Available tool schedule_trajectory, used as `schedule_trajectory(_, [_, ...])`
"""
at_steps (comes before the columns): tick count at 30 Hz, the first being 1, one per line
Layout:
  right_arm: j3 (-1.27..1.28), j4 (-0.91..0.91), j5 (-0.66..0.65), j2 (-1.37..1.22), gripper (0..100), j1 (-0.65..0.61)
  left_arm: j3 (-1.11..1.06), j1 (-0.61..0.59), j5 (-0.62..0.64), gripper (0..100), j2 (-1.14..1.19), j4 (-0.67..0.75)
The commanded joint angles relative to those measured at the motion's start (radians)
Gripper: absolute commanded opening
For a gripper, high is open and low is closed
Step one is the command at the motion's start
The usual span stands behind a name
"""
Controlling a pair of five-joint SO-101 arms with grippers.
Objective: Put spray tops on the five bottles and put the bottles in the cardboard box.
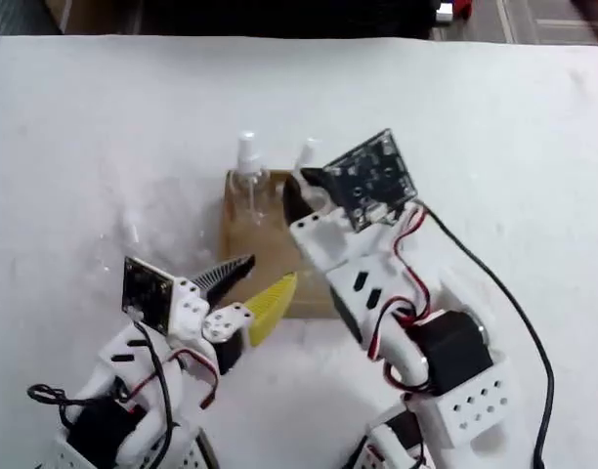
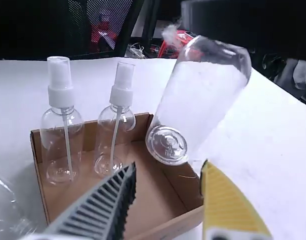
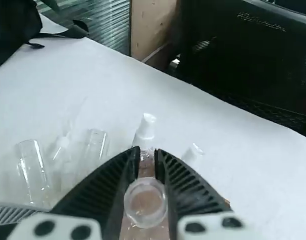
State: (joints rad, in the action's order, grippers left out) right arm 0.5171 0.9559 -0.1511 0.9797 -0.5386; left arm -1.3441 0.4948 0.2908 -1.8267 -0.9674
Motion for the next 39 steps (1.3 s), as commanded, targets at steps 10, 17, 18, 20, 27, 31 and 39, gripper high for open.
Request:
schedule_trajectory(10, [0.017,-0.131,-0.003,-0.156,1.6,0.208,0.018,-0.142,0.005,20,-0.001,0.026])
schedule_trajectory(17, [0.14,-0.32,-0.002,-0.205,1.6,0.222,0.017,-0.392,0.012,20,-0.001,0.133])
schedule_trajectory(18, [0.164,-0.352,-0.002,-0.205,1.6,0.222,0.017,-0.418,0.012,20,-0.001,0.133])
schedule_trajectory(20, [0.212,-0.424,-0.002,-0.205,1.6,0.222,0.017,-0.463,0.006,21,-0.001,0.133])
schedule_trajectory(27, [0.362,-0.647,-0.002,-0.205,1.6,0.223,0.017,-0.582,0.006,21,-0.001,0.133])
schedule_trajectory(31, [0.405,-0.719,-0.002,-0.206,1.6,0.242,0.017,-0.616,0.006,21,-0.001,0.133])
schedule_trajectory(39, [0.427,-0.805,0.094,-0.277,1.6,0.292,-0.014,-0.615,0.006,21,-0.001,0.161])
